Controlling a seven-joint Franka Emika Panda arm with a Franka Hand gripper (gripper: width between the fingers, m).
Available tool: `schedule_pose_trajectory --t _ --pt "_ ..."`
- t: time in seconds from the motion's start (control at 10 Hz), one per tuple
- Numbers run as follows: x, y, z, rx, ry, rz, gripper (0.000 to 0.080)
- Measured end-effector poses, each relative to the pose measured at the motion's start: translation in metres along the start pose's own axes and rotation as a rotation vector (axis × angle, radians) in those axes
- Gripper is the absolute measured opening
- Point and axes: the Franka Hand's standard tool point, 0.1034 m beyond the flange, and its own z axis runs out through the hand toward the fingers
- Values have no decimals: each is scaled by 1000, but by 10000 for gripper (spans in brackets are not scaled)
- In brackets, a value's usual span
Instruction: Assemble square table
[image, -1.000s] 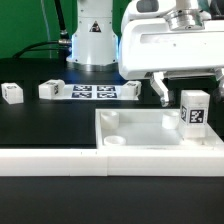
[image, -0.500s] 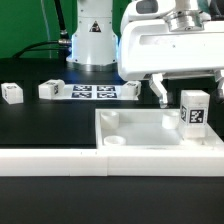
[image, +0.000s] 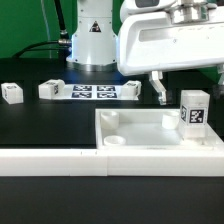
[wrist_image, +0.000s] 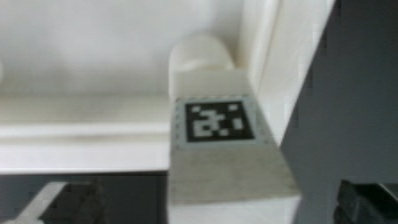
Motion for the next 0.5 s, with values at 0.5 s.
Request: schedule_pose_trajectory --t 0.5 --pt "0 -5 17 19 -183 48 634"
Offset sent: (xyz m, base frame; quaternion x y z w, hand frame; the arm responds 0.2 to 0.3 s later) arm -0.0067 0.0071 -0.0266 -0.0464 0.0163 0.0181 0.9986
